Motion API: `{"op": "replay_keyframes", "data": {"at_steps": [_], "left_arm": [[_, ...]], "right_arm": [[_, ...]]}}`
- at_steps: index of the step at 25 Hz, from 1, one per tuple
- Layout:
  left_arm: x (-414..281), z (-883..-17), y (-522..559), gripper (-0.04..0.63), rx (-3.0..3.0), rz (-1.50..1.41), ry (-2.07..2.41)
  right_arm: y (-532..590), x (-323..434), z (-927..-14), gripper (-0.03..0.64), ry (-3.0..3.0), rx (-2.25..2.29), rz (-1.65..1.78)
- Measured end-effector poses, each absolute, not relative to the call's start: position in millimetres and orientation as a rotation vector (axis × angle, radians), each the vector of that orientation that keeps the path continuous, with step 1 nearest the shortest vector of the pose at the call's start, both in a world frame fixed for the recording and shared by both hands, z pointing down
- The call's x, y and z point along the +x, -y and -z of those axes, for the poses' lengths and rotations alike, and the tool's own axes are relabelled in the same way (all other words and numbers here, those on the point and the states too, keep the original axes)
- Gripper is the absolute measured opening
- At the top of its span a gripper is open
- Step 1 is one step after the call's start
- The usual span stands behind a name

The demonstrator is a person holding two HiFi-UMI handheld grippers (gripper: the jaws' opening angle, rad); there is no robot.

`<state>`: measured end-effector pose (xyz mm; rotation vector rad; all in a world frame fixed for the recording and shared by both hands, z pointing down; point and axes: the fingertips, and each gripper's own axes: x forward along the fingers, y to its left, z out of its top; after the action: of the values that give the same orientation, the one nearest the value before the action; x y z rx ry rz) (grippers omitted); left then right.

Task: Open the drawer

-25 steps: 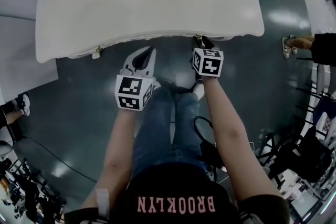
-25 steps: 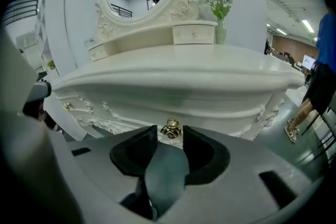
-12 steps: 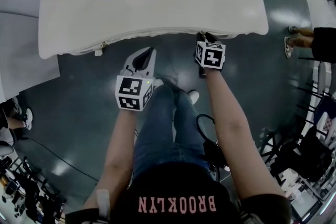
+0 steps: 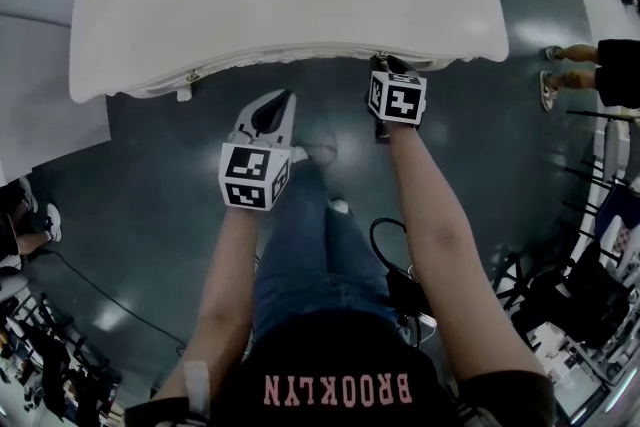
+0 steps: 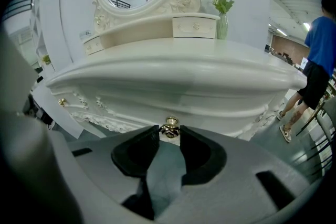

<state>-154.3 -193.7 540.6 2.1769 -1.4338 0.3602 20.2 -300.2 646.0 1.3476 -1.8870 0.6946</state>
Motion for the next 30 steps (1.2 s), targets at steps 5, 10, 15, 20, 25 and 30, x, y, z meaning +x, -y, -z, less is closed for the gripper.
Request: {"op": "replay_keyframes", "data": {"at_steps": [5,10,15,20,25,30], "left_arm": [[-139.5,-545.6,181.4,0.005,2.17,-0.379,1.425],[-125.4,-550.5,173.2,0.005,2.172,-0.403,1.413],[-114.3,-546.0,166.3,0.005,2.189,-0.414,1.412],[-103.6,-547.3,153.7,0.005,2.193,-0.425,1.405],[-91.3,-546.5,141.3,0.005,2.195,-0.433,1.406],[-83.4,-542.4,128.0,0.005,2.19,-0.431,1.42]], "right_arm": [[286.8,25.7,-644.7,0.109,1.897,1.319,-0.679],[254.8,31.7,-650.1,0.109,1.938,1.301,-0.678],[241.1,34.8,-650.8,0.109,1.947,1.287,-0.688],[226.8,37.4,-651.7,0.109,1.955,1.265,-0.688],[209.1,43.1,-650.6,0.109,1.957,1.254,-0.689],[190.5,49.3,-649.6,0.11,1.971,1.241,-0.689]]}}
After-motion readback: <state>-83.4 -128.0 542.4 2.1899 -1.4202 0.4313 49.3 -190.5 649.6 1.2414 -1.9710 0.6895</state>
